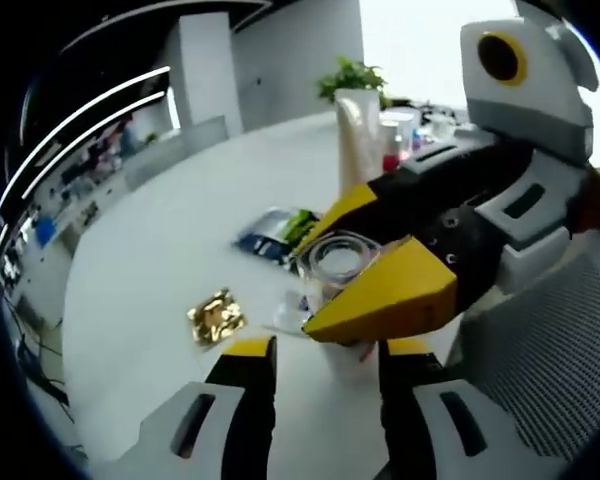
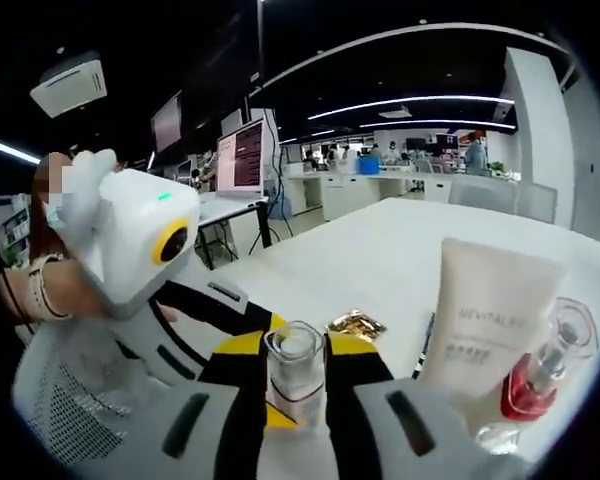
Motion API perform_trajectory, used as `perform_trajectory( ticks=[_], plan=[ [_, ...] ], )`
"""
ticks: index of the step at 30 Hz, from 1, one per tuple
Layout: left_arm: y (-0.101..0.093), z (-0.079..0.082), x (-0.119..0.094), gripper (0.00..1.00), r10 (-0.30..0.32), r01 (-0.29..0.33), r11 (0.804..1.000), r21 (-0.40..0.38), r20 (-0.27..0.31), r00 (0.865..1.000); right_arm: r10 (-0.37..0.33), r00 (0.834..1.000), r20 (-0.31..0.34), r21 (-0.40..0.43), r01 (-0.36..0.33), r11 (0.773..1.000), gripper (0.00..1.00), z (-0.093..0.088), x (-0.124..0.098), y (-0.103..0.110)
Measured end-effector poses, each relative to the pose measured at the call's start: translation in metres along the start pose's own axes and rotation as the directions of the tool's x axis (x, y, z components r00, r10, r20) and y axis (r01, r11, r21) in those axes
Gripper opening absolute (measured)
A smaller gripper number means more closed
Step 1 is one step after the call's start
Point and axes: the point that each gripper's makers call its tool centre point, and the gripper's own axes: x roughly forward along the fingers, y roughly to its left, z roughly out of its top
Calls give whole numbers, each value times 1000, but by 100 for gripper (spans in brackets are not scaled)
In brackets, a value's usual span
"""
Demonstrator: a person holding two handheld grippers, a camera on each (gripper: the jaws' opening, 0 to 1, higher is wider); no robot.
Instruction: Arrange the skincare products in the storage area until every visible bottle or jar stands upright without overlapping.
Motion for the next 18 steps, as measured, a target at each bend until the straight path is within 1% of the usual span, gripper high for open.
perform_trajectory(
  ticks=[1,3,13,16,18],
  plan=[
    [0,-1,0,37,-3,3,1000,-4,-7,1000,6,1000,1,-46,-6,999,20,-1,0,1],
    [0,-4,1,36,-2,1,1000,-6,-16,1000,8,1000,-6,-41,-9,999,21,-2,1,2],
    [-1,-10,1,37,-10,9,1000,-16,-48,999,39,999,-21,-67,-40,997,21,-9,1,8],
    [-1,-13,1,38,-14,13,1000,-20,-61,998,46,998,-32,-54,-48,997,21,-12,2,9],
    [-1,-13,1,37,-15,14,1000,-21,-64,998,48,998,-28,-50,-49,998,21,-11,2,9]
  ],
)
